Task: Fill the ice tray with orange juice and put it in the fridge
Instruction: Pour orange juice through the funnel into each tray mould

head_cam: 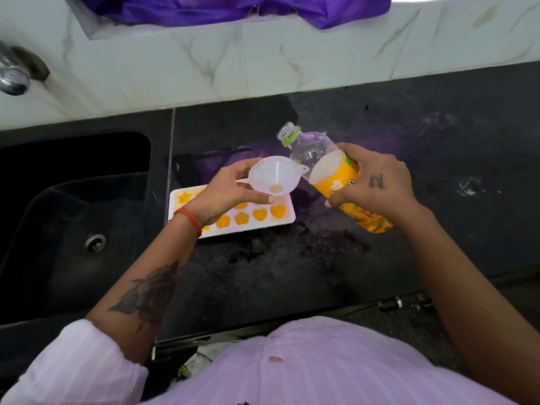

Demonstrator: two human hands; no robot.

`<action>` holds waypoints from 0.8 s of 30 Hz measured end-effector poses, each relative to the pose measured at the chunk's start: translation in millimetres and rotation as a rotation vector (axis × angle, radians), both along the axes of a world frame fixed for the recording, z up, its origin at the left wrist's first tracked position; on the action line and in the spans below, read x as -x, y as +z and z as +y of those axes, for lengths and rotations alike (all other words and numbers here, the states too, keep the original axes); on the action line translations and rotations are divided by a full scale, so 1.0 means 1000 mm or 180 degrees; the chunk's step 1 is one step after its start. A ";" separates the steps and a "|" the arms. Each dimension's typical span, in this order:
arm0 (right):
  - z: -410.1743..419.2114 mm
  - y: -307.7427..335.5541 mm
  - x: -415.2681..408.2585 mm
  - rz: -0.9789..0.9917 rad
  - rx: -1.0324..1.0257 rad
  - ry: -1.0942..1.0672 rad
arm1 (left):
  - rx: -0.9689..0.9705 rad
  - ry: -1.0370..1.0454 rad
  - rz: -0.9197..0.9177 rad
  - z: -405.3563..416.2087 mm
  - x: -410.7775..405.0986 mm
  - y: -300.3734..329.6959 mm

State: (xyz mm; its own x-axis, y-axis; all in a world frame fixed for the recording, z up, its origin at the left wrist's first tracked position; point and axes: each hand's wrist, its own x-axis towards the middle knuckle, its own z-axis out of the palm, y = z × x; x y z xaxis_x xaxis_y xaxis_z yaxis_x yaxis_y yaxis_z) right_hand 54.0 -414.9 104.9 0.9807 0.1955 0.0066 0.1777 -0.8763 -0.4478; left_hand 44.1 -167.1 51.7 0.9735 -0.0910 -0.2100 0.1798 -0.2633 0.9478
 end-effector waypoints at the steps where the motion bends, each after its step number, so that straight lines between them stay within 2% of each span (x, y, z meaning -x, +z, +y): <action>1: 0.000 0.000 -0.004 0.0035 -0.0134 0.0018 | 0.0018 0.0052 0.0010 0.001 -0.001 0.000; 14: 0.025 -0.002 -0.059 0.0394 -0.2084 0.0080 | 0.0339 0.1050 -0.0182 0.039 -0.016 0.018; 19: 0.042 -0.007 -0.073 0.0139 -0.2323 -0.0039 | -0.0419 0.1146 -0.0525 0.066 -0.040 0.014; 24: 0.064 -0.011 -0.091 -0.0125 -0.2347 -0.0124 | -0.1653 0.0972 -0.0817 0.089 -0.063 0.000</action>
